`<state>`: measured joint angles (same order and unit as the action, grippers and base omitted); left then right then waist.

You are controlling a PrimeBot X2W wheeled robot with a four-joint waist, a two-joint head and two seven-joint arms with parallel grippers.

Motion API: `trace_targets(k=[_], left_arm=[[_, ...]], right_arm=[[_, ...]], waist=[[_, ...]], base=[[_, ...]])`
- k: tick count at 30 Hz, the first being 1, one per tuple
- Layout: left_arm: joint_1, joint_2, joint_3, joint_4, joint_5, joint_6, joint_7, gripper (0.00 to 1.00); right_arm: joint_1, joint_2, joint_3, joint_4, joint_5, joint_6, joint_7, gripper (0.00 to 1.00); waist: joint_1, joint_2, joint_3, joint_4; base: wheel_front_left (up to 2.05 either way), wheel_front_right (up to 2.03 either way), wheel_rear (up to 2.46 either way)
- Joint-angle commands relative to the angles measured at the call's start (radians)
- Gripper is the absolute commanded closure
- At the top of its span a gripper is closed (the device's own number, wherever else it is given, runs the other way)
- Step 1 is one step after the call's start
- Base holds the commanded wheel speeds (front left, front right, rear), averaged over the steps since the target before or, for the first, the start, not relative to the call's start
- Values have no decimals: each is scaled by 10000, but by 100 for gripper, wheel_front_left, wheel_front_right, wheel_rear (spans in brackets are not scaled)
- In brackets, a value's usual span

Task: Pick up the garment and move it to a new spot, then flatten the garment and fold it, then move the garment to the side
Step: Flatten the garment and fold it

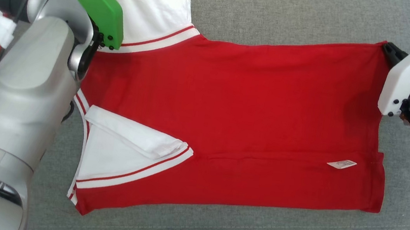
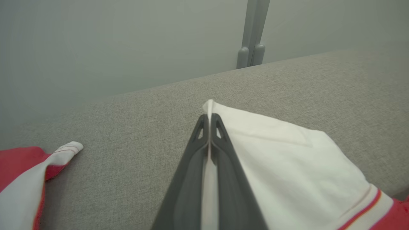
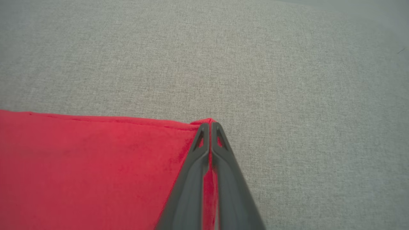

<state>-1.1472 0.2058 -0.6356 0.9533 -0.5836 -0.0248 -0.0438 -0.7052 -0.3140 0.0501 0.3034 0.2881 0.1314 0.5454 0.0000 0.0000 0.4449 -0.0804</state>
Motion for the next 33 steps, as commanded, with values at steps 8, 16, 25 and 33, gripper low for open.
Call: trace_targets(k=[8,16,25,33], left_arm=[[1857,301,109,-1622,-295,457,-526,100],[4212,1208,-48,-4572,-331,1377,16,100],[6799,2262,73,-7857,-847,2645,1095,100],[7868,2412,9,-8761,-1081,3129,1329,100]], right_arm=[[1378,-491,67,-936,489,-14,135,100],[2434,-1346,631,-1685,886,-14,49,100],[2973,-2691,2274,-1498,1303,-14,201,100],[3134,-3291,3107,-1095,1679,-14,97,100]], waist=[[0,0,-1003,466],[0,0,-1572,746],[0,0,-2079,1100],[0,0,-2353,1209]], base=[[0,0,0],[0,0,0],[0,0,0],[0,0,0]])
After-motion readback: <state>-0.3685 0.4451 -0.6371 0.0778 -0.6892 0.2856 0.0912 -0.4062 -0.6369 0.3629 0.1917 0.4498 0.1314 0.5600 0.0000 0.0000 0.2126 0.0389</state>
